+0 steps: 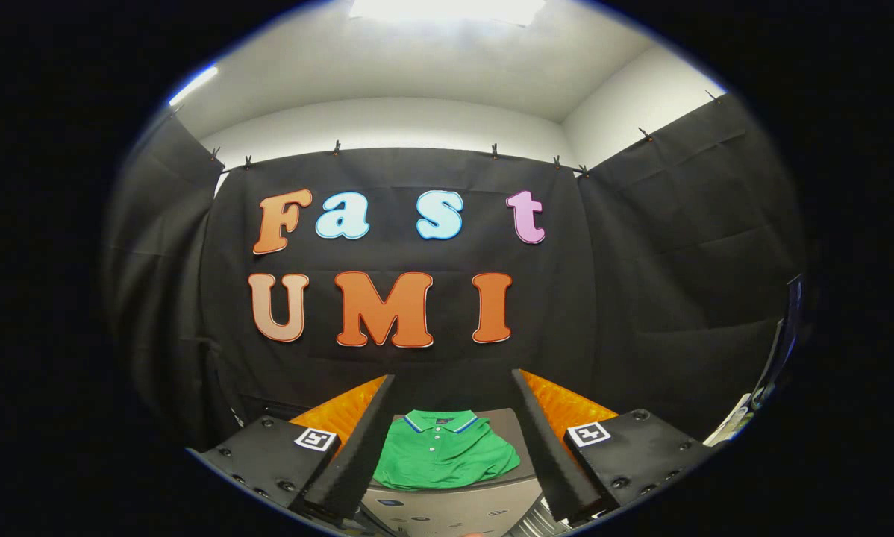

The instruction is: Put the clothes into the washing machine and then close the washing machine lid.

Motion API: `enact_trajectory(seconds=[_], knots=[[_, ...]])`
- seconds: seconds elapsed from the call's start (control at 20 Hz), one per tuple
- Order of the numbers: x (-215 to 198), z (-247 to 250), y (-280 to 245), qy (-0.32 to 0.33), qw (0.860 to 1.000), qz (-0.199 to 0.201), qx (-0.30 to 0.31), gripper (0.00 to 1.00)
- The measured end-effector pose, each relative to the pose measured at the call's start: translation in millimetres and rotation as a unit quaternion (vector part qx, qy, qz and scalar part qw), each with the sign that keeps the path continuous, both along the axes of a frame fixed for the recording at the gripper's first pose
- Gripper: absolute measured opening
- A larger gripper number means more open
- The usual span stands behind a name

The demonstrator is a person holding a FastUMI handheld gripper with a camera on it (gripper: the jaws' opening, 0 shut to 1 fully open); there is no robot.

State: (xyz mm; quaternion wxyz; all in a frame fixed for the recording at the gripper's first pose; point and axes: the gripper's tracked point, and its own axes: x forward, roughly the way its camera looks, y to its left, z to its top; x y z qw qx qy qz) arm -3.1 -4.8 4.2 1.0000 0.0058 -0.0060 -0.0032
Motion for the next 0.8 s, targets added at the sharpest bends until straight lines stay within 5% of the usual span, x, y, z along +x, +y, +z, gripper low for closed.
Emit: enact_trajectory(seconds=[0.8], knots=[[-0.8, -1.4, 2.9, 0.004, 1.000, 0.000, 0.004, 0.97]])
